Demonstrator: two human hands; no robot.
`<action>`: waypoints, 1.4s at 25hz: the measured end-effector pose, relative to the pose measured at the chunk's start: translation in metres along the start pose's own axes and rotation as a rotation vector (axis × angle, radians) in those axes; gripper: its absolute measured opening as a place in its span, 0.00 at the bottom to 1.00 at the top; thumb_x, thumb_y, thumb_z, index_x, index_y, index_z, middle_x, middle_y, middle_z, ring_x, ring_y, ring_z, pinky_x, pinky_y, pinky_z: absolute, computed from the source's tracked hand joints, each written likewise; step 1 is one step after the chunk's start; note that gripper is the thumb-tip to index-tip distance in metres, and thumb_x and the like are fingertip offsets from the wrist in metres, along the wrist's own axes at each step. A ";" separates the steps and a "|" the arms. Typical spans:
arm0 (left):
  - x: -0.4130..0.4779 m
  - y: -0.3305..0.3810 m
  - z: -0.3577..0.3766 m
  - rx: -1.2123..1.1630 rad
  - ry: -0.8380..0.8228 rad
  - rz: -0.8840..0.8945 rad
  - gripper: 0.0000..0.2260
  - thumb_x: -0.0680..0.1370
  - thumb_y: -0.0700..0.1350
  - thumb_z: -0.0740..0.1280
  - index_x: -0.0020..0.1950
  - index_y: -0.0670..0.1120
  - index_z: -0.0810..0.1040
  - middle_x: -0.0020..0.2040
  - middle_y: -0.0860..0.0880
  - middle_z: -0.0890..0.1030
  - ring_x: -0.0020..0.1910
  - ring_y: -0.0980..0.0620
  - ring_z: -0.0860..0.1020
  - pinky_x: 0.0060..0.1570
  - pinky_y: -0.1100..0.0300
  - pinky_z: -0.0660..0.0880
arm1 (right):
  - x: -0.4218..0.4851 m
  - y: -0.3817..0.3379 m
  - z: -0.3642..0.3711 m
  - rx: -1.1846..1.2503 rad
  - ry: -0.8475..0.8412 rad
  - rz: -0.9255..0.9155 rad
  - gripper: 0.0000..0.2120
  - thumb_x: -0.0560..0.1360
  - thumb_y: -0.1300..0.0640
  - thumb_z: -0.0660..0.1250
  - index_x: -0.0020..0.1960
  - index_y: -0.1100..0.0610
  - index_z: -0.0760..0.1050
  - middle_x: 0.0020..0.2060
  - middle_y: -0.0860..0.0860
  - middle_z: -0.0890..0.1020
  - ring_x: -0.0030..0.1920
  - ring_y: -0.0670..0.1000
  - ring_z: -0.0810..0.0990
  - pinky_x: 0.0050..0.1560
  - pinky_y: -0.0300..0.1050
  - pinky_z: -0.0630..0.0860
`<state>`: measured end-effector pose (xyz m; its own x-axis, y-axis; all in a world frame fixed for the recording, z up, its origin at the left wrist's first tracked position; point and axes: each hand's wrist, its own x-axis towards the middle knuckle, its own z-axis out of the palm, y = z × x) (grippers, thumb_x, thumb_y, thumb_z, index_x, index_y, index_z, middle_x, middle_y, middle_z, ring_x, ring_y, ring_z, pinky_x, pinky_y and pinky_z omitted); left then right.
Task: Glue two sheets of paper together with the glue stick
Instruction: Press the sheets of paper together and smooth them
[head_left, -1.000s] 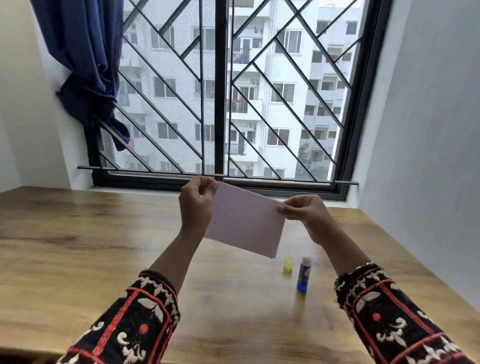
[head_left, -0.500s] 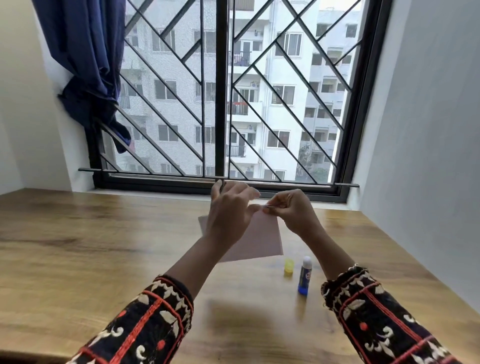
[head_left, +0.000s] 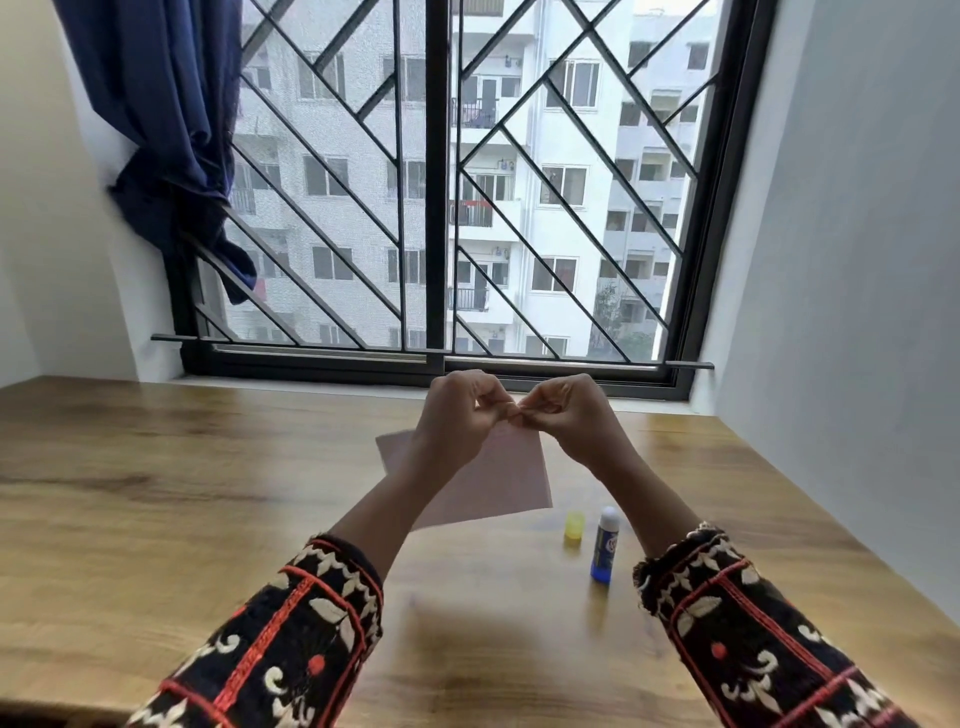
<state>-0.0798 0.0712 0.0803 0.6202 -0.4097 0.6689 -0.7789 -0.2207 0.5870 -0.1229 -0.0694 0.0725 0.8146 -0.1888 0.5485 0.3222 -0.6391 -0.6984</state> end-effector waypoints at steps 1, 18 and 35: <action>-0.001 0.000 0.000 0.001 0.010 0.010 0.01 0.68 0.34 0.71 0.38 0.36 0.83 0.36 0.39 0.83 0.35 0.51 0.76 0.35 0.67 0.69 | 0.000 0.000 0.000 0.018 -0.001 0.007 0.04 0.65 0.65 0.74 0.39 0.66 0.82 0.33 0.55 0.81 0.35 0.47 0.76 0.40 0.46 0.72; 0.004 -0.014 -0.012 -0.271 0.271 -0.173 0.04 0.71 0.35 0.70 0.36 0.39 0.80 0.28 0.54 0.75 0.24 0.66 0.71 0.28 0.75 0.65 | -0.017 0.025 -0.009 0.018 -0.059 0.119 0.02 0.67 0.67 0.72 0.37 0.67 0.81 0.33 0.61 0.82 0.36 0.52 0.77 0.44 0.48 0.74; -0.003 0.010 -0.006 0.395 0.048 0.253 0.09 0.72 0.38 0.68 0.51 0.39 0.80 0.46 0.41 0.81 0.50 0.42 0.78 0.60 0.48 0.73 | 0.003 -0.009 -0.008 -0.102 0.001 -0.061 0.03 0.67 0.64 0.72 0.38 0.64 0.82 0.32 0.54 0.81 0.33 0.45 0.75 0.39 0.42 0.72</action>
<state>-0.0889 0.0754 0.0873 0.4024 -0.4545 0.7947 -0.8763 -0.4425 0.1907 -0.1275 -0.0702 0.0841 0.7943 -0.1485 0.5891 0.3200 -0.7220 -0.6134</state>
